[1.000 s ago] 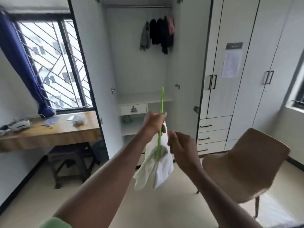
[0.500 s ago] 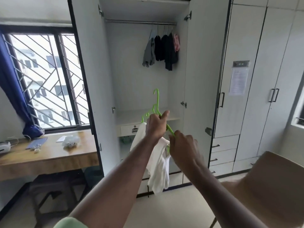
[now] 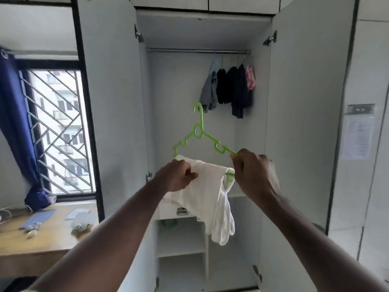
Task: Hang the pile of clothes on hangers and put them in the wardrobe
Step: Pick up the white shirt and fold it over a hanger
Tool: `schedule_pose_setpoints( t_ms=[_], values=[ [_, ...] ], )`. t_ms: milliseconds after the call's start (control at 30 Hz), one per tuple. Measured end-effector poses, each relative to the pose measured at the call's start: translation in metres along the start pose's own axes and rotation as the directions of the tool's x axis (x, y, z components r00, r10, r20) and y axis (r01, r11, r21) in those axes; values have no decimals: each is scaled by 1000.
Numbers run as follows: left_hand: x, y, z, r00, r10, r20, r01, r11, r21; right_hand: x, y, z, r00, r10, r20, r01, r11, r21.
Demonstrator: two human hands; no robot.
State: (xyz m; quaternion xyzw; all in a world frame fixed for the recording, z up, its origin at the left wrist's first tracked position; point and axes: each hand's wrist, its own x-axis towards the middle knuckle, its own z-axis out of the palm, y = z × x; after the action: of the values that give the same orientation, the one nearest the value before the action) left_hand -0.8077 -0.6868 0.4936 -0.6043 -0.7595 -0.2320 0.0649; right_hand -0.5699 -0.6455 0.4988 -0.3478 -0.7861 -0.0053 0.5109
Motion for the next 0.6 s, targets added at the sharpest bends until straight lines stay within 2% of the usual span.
schedule_pose_setpoints(
  t_ms=[67, 133, 200, 267, 333, 433, 500, 600],
  values=[
    [34, -10, 0, 997, -78, -4, 77, 993, -93, 39, 9, 23, 999, 3, -37, -2, 1000, 26],
    [68, -19, 8, 974, -213, 74, 225, 944, -240, 75, 18, 48, 997, 23, -74, -18, 998, 66],
    [100, -31, 15, 954, -274, 120, 299, 903, -309, 109, 26, 74, 995, 37, -97, -29, 996, 88],
    [139, -45, 24, 977, -205, 53, 210, 908, -362, 147, 33, 104, 991, 40, -128, -28, 995, 95],
    [179, -56, 29, 997, -69, -33, 51, 921, -387, 187, 38, 135, 988, 35, -152, -22, 996, 87],
    [233, -72, 28, 993, 84, -86, -110, 927, -358, 236, 41, 178, 983, 18, -183, -7, 998, 61],
    [279, -91, 18, 986, 134, -95, -160, 916, -368, 273, 45, 203, 979, 24, -204, -15, 999, 45],
    [343, -121, 2, 986, 120, -118, -157, 912, -379, 321, 55, 230, 970, 25, -241, -29, 1000, -11]
  ],
)
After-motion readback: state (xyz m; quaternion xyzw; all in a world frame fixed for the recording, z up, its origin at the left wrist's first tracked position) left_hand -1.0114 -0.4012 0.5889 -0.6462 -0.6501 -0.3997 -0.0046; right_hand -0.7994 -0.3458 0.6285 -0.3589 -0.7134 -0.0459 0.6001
